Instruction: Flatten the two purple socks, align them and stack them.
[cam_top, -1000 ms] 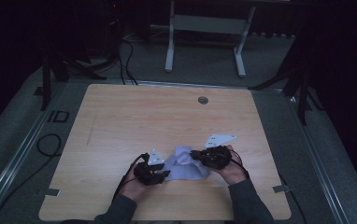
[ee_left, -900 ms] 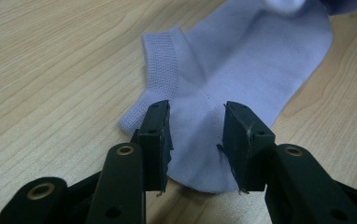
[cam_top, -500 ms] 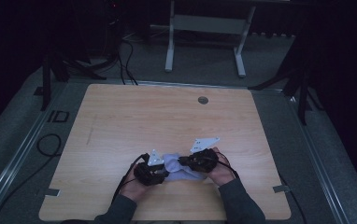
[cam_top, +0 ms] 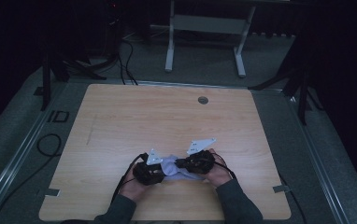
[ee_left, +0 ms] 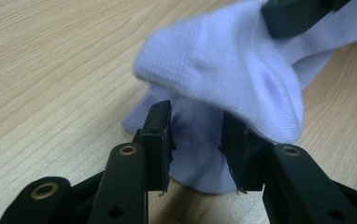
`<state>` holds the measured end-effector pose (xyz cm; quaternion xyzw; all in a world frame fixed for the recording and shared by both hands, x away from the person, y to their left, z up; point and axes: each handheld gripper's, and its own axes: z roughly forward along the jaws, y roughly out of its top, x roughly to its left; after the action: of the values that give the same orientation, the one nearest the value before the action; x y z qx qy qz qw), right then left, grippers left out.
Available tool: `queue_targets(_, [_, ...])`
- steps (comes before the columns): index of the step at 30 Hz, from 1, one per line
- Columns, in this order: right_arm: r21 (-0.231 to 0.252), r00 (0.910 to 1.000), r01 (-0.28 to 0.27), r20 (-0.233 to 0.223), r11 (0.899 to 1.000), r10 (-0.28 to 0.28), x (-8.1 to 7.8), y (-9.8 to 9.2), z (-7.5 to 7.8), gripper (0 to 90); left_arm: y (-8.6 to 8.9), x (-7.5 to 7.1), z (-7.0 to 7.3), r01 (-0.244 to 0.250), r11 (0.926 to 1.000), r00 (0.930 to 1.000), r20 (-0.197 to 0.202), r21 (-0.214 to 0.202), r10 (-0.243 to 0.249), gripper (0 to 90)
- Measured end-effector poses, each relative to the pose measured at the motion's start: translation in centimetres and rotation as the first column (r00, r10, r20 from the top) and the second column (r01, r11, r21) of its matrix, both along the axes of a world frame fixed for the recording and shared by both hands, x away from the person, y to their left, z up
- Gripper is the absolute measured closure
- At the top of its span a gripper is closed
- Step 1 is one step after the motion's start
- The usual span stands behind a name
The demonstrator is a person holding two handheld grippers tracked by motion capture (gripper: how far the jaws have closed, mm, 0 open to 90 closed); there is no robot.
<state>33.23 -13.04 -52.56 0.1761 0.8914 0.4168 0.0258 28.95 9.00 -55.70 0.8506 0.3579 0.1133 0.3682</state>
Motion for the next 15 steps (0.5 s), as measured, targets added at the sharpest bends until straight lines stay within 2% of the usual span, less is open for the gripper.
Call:
queue_targets(1, [0.002, 1.0, -0.005, -0.002, 1.0, 0.005, 0.0, 0.0, -0.2, 85.8, 0.4, 0.0, 0.2, -0.011, 0.9997, 0.9999, -0.012, -0.021, 0.011, 62.6])
queue_targets(2, [0.002, 1.0, -0.005, -0.002, 1.0, 0.005, 0.0, 0.0, -0.2, 85.8, 0.4, 0.0, 0.2, -0.011, 0.9997, 0.9999, -0.012, -0.021, 0.011, 62.6])
queue_targets(3, [0.001, 0.9999, -0.007, -0.008, 1.0, 0.007, 0.0, 0.1, -0.3, 85.7, 1.0, 0.0, 0.5, -0.03, 0.9981, 0.9991, -0.03, -0.054, 0.029, 62.6])
queue_targets(4, [0.001, 0.9999, -0.007, -0.008, 1.0, 0.007, 0.0, 0.1, -0.3, 85.7, 1.0, 0.0, 0.5, -0.03, 0.9981, 0.9991, -0.03, -0.054, 0.029, 62.8])
queue_targets(7, [-0.013, 0.9996, -0.016, -0.022, 1.0, 0.016, 0.1, 0.4, -0.8, 85.6, 2.0, -0.2, 0.9, -0.047, 0.9937, 0.9976, -0.055, -0.102, 0.041, 63.4])
queue_targets(12, [-0.024, 0.9997, -0.01, -0.023, 1.0, 0.009, 0.0, 0.8, -1.1, 85.6, 2.5, -0.2, 1.0, -0.064, 0.9914, 0.9963, -0.065, -0.114, 0.057, 64.0])
queue_targets(15, [-0.022, 1.0, 0.001, -0.005, 1.0, -0.001, -0.1, 0.8, -1.1, 85.7, 2.8, 0.0, 1.0, -0.077, 0.9894, 0.9949, -0.074, -0.123, 0.068, 64.8])
